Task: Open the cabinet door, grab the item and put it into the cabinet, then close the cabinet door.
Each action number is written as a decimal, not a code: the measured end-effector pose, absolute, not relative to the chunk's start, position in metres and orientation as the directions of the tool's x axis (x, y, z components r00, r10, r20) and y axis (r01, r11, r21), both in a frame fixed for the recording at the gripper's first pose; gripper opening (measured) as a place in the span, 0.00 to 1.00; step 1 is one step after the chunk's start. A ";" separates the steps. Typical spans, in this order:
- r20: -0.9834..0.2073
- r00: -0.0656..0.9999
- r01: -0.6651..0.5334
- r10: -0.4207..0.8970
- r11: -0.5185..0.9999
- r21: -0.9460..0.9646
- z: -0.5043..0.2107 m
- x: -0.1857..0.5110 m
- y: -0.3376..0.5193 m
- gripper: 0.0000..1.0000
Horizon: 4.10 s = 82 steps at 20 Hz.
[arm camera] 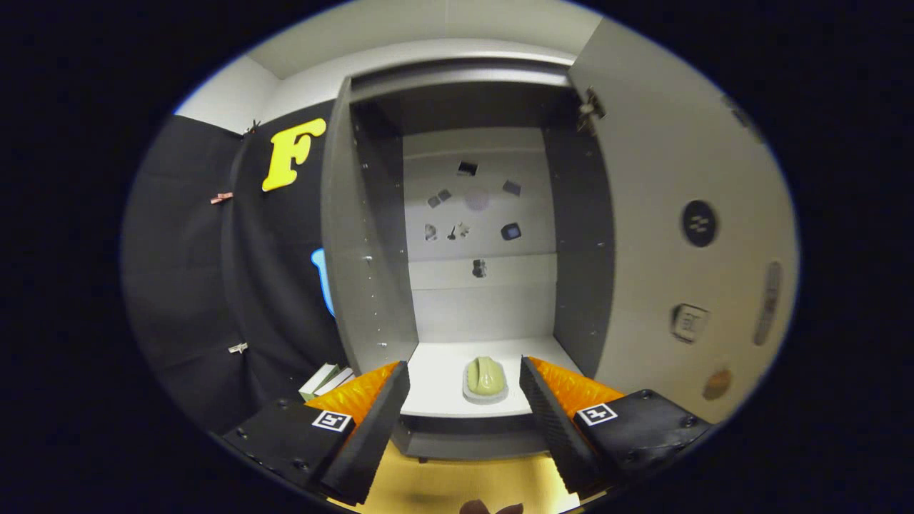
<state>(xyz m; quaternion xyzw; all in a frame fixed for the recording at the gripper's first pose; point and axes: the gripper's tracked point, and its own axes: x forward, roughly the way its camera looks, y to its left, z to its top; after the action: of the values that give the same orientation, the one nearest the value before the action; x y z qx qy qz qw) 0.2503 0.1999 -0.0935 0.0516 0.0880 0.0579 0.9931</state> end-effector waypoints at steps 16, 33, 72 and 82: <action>-0.105 0.994 0.031 -0.021 0.995 0.091 -0.036 0.024 0.047 0.99; -0.155 0.932 0.345 -0.328 0.934 0.098 -0.075 0.097 -0.140 0.98; -0.171 0.982 -0.034 0.078 0.969 0.244 -0.095 0.143 0.117 0.98; -0.160 0.985 -0.018 0.060 0.967 0.254 -0.094 0.143 0.108 0.98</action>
<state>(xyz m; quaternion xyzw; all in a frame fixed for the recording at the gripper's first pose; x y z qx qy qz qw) 0.1430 0.1083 -0.0941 0.1266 0.0837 0.0197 0.9882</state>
